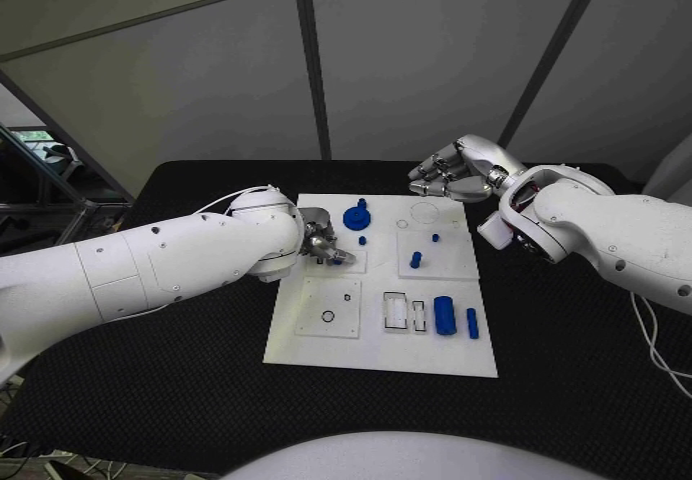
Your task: Assemble the parts on the task board
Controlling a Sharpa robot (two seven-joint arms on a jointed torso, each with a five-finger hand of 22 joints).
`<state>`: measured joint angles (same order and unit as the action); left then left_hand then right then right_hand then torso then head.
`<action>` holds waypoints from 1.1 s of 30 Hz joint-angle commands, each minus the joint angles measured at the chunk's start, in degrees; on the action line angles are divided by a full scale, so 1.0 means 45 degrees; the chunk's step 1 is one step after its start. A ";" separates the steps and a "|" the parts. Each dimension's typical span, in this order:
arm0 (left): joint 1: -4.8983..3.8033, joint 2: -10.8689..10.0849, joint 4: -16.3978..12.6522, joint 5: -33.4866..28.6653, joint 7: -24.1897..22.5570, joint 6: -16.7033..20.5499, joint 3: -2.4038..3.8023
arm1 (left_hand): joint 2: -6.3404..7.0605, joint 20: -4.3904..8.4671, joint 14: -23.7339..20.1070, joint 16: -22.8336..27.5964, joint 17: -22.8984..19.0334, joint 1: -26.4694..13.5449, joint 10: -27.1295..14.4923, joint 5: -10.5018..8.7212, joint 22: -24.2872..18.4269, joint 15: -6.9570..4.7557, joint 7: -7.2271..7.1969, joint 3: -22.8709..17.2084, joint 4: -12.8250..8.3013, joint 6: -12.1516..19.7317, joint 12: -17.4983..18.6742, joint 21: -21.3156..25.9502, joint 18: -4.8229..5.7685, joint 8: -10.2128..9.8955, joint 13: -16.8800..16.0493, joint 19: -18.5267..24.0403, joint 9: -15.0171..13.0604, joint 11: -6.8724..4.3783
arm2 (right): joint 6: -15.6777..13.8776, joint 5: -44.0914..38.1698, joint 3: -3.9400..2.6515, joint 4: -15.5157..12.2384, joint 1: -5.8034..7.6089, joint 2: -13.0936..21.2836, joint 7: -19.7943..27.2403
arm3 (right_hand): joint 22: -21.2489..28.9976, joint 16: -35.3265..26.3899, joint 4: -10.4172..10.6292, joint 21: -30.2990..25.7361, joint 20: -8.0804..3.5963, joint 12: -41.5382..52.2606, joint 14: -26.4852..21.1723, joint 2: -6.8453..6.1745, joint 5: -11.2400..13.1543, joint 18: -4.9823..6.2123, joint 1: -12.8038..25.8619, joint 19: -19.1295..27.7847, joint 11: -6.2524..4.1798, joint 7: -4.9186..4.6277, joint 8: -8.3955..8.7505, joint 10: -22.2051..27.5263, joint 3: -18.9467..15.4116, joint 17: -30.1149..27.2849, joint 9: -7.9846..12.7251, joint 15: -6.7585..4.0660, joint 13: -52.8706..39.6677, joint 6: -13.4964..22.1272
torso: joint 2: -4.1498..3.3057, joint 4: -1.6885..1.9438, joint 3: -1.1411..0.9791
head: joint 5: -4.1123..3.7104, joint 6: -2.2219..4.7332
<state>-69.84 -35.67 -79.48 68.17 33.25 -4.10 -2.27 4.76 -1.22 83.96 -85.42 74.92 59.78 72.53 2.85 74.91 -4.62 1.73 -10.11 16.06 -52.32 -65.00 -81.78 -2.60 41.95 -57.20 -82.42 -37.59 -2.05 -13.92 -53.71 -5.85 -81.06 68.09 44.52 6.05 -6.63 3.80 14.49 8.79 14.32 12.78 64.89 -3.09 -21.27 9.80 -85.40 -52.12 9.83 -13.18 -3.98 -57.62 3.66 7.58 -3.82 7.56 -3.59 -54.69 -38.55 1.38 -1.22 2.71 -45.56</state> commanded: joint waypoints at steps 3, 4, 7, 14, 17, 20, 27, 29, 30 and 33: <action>-0.0018 -0.0118 -0.0126 -0.0047 -0.0031 0.0291 0.0373 | -0.0094 -0.0003 0.1041 -0.0020 0.2439 -0.0321 0.0031 -0.0044 0.0841 -0.0115 -0.0007 0.0633 0.0140 0.0043 -0.0030 -0.0032 -0.0067 -0.0009 0.0050 -0.0054 -0.0039 0.0005 | 0.0194 -0.0135 -0.0009 0.0066 0.0016 -0.0005 0.0002 | 0.0055 -0.0066 0.0086 -0.0106 0.0054 0.0051 -0.0133 0.0004 0.0119 0.0150 0.0131 0.0106 0.0029 -0.0030 0.0029 0.0109 -0.0017 -0.0051 0.0009 0.0033 0.0000 0.0069 | 0.0009 0.0001 0.0003 | -0.0020 0.0045; -0.0017 -0.0134 -0.0138 -0.0047 -0.0055 0.0331 0.0478 | -0.0132 -0.0004 0.1040 -0.0016 0.2436 -0.0370 0.0004 -0.0043 0.0828 -0.0112 -0.0003 0.0756 0.0137 0.0062 -0.0009 -0.0019 -0.0071 -0.0018 0.0075 -0.0044 -0.0045 0.0008 | 0.0190 -0.0142 -0.0009 0.0084 0.0016 -0.0006 0.0006 | 0.0057 -0.0066 0.0087 -0.0109 0.0055 0.0052 -0.0137 0.0004 0.0120 0.0150 0.0133 0.0107 0.0030 -0.0031 0.0029 0.0109 -0.0018 -0.0053 0.0009 0.0034 0.0000 0.0069 | 0.0010 0.0000 0.0001 | -0.0018 0.0046; -0.0017 -0.0185 -0.0183 -0.0047 -0.0132 0.0439 0.0761 | -0.0212 -0.0010 0.1038 -0.0009 0.2433 -0.0489 -0.0101 -0.0043 0.0735 -0.0103 0.0015 0.1037 0.0147 0.0120 0.0094 0.0059 -0.0095 -0.0045 0.0198 0.0021 -0.0058 0.0025 | 0.0181 -0.0155 -0.0009 0.0142 0.0016 -0.0010 0.0017 | 0.0057 -0.0066 0.0087 -0.0109 0.0055 0.0052 -0.0137 0.0004 0.0120 0.0150 0.0133 0.0107 0.0030 -0.0031 0.0029 0.0109 -0.0018 -0.0053 0.0009 0.0034 0.0000 0.0069 | 0.0017 0.0004 0.0005 | -0.0001 0.0059; -0.0169 -0.0406 -0.0235 -0.0559 -0.0485 0.0402 0.1602 | -0.0318 -0.0210 0.0743 0.0686 0.1852 -0.0177 -0.1357 -0.0041 -0.1267 0.0168 0.0372 0.1938 0.0120 0.0911 0.1196 0.1716 -0.0557 -0.0421 0.1425 0.1472 -0.0015 0.0343 | 0.0280 -0.0165 -0.0009 0.0470 0.0016 -0.0092 0.0055 | 0.0085 -0.0060 0.0075 -0.0150 0.0068 0.0061 -0.0175 -0.0022 0.0142 0.0152 0.0132 0.0115 0.0036 -0.0035 0.0030 0.0123 -0.0031 -0.0079 0.0009 0.0044 -0.0001 0.0084 | 0.0012 -0.0007 0.0004 | -0.0074 0.0138; -0.0372 -0.0475 -0.0100 -0.0729 -0.0473 0.0140 0.1829 | -0.0374 -0.0304 0.0641 0.0894 0.1683 -0.0058 -0.1712 -0.0043 -0.1461 0.0278 0.0492 0.2233 0.0130 0.1110 0.1411 0.1927 -0.0599 -0.0541 0.1689 0.1625 0.0032 0.0463 | 0.0275 -0.0166 -0.0009 0.0598 0.0016 -0.0119 0.0066 | 0.0087 -0.0059 0.0074 -0.0154 0.0068 0.0061 -0.0178 -0.0025 0.0144 0.0153 0.0131 0.0116 0.0036 -0.0035 0.0031 0.0125 -0.0033 -0.0081 0.0009 0.0045 -0.0001 0.0086 | 0.0003 -0.0006 -0.0013 | -0.0041 0.0171; -0.0712 -0.0495 0.0283 -0.0829 -0.0244 -0.0618 0.1977 | -0.0434 -0.0358 0.0588 0.1099 0.1483 0.0013 -0.1986 -0.0043 -0.1583 0.0317 0.0554 0.2469 0.0124 0.1221 0.1599 0.2061 -0.0635 -0.0638 0.1926 0.1711 0.0086 0.0518 | 0.0261 -0.0163 -0.0008 0.0692 0.0016 -0.0129 0.0074 | 0.0092 -0.0058 0.0075 -0.0161 0.0071 0.0063 -0.0184 -0.0029 0.0148 0.0153 0.0136 0.0117 0.0039 -0.0038 0.0031 0.0127 -0.0037 -0.0085 0.0009 0.0048 -0.0001 0.0089 | 0.0004 -0.0007 -0.0019 | -0.0022 0.0188; -0.1106 -0.0113 0.1728 -0.0574 -0.0145 -0.1916 0.2053 | -0.0525 -0.0500 0.0437 0.1420 0.1190 0.0169 -0.2707 -0.0052 -0.2032 0.0476 0.0780 0.3106 0.0148 0.1672 0.2166 0.2520 -0.0742 -0.1159 0.2591 0.2021 0.0419 0.0709 | 0.0158 -0.0161 -0.0008 0.0678 0.0016 -0.0118 0.0095 | 0.0101 -0.0051 0.0078 -0.0173 0.0075 0.0072 -0.0186 -0.0012 0.0141 0.0155 0.0137 0.0113 0.0038 -0.0038 0.0024 0.0123 -0.0030 -0.0092 0.0006 0.0045 -0.0003 0.0081 | -0.0011 0.0010 0.0001 | 0.0010 0.0322; -0.1161 0.0138 0.2353 -0.0430 -0.0252 -0.2164 0.2057 | -0.0559 -0.0598 0.0433 0.1393 0.1207 0.0229 -0.2746 -0.0041 -0.2005 0.0548 0.0931 0.3371 0.0124 0.1956 0.2134 0.2531 -0.0717 -0.1575 0.2575 0.1998 0.0711 0.0819 | 0.0127 -0.0161 -0.0008 0.0658 0.0016 -0.0125 0.0094 | 0.0103 -0.0050 0.0078 -0.0175 0.0076 0.0074 -0.0187 -0.0009 0.0138 0.0155 0.0136 0.0112 0.0037 -0.0037 0.0023 0.0122 -0.0029 -0.0094 0.0006 0.0043 -0.0003 0.0080 | -0.0012 0.0002 -0.0003 | 0.0062 0.0347; -0.1174 0.0225 0.2558 -0.0390 -0.0280 -0.2240 0.2055 | -0.0578 -0.0596 0.0444 0.1363 0.1232 0.0250 -0.2728 -0.0044 -0.1979 0.0570 0.0928 0.3393 0.0125 0.1952 0.2109 0.2513 -0.0719 -0.1605 0.2550 0.1978 0.0740 0.0831 | 0.0122 -0.0161 -0.0008 0.0649 0.0016 -0.0127 0.0093 | 0.0103 -0.0050 0.0078 -0.0175 0.0076 0.0074 -0.0187 -0.0009 0.0138 0.0155 0.0136 0.0112 0.0037 -0.0037 0.0023 0.0122 -0.0029 -0.0094 0.0006 0.0043 -0.0003 0.0080 | -0.0018 -0.0005 -0.0004 | 0.0086 0.0340; -0.1206 0.0559 0.3294 -0.0298 -0.0350 -0.2570 0.1995 | -0.0739 -0.0643 0.0516 0.1186 0.1371 0.0484 -0.2643 -0.0043 -0.1834 0.0609 0.0949 0.3526 0.0111 0.1845 0.1989 0.2413 -0.0698 -0.1784 0.2460 0.1859 0.0942 0.0866 | 0.0115 -0.0148 -0.0008 0.0613 0.0016 -0.0142 0.0077 | 0.0103 -0.0050 0.0078 -0.0176 0.0076 0.0074 -0.0188 -0.0007 0.0137 0.0155 0.0135 0.0112 0.0037 -0.0037 0.0022 0.0122 -0.0028 -0.0095 0.0006 0.0042 -0.0003 0.0079 | -0.0027 -0.0015 -0.0005 | 0.0119 0.0359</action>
<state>-75.13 -33.50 -65.54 65.92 32.34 -11.54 6.79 1.26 -4.02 83.96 -79.89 74.92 61.64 60.52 2.85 66.57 -2.36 5.93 5.53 16.58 -43.80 -55.87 -70.71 -6.16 34.01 -46.04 -73.89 -33.47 1.77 -13.17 -54.26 -5.85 -78.07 68.08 43.97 6.02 -6.22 3.80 14.63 8.36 14.52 12.78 64.27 -3.15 -20.95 9.80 -85.34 -51.91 10.03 -13.18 -3.98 -57.41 3.51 7.23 -3.82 7.78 -3.59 -54.69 -38.62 1.38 -1.25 3.16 -43.99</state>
